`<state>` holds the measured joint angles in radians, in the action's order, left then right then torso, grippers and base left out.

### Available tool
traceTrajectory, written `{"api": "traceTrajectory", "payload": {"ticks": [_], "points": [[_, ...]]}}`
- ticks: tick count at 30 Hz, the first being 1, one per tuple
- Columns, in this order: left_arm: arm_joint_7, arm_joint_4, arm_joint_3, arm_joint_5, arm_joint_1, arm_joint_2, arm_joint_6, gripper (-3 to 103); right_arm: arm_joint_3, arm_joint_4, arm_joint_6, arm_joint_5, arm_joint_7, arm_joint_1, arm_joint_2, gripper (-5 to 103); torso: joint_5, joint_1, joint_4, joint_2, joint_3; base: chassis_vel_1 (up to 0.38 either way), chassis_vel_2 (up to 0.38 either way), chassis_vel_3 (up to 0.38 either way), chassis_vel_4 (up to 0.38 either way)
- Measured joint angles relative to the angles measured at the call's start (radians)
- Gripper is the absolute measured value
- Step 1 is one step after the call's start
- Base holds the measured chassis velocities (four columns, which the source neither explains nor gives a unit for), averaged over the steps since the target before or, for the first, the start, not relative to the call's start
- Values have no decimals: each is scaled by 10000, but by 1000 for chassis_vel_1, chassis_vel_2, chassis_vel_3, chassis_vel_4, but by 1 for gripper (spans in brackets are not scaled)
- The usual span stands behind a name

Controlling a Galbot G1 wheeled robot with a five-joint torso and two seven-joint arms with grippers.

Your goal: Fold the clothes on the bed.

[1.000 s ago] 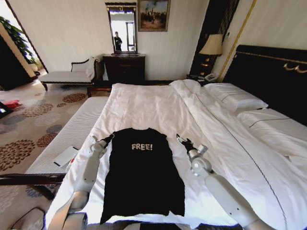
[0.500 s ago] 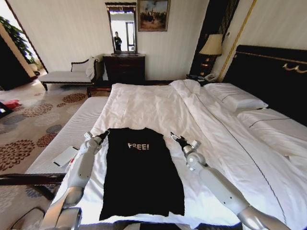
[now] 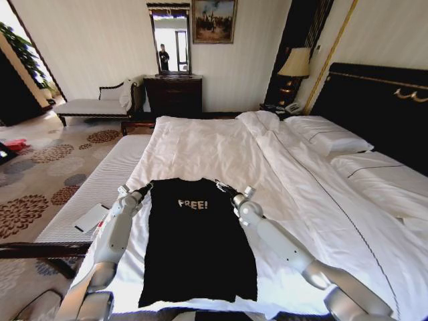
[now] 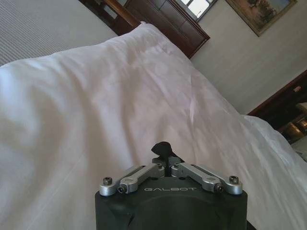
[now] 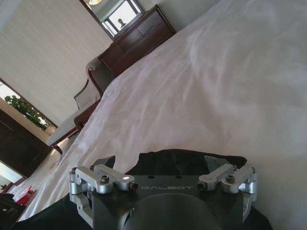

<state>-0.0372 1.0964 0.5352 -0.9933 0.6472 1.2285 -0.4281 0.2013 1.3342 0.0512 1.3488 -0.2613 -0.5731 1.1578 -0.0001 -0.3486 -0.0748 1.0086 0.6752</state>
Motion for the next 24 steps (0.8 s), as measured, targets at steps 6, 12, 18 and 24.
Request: {"api": "traceTrajectory", "payload": {"ticks": [6, 12, 18, 24], "points": [[6, 116, -13, -37, 68, -123, 0, 1, -14, 122, 259, 202, -308, -140, 28, 100, 1, 3, -7, 0, -2, 0, 0, 0, 0], [12, 177, -102, -46, 40, -127, 13, 1, -410, 361, 247, 3, -778, -377, 24, 100, 0, 2, -4, 0, -2, 0, 0, 0, 0], [14, 192, -126, -45, 24, -94, 23, 1, -566, 93, 84, -492, -1028, -455, 116, 100, 2, 3, -5, 1, -2, 0, 0, 0, 0], [14, 206, -131, -42, 31, -82, 44, 1, -641, 1, 231, -479, -1136, -598, 267, 100, 1, 3, -5, 0, -2, 0, 0, 0, 0]]}}
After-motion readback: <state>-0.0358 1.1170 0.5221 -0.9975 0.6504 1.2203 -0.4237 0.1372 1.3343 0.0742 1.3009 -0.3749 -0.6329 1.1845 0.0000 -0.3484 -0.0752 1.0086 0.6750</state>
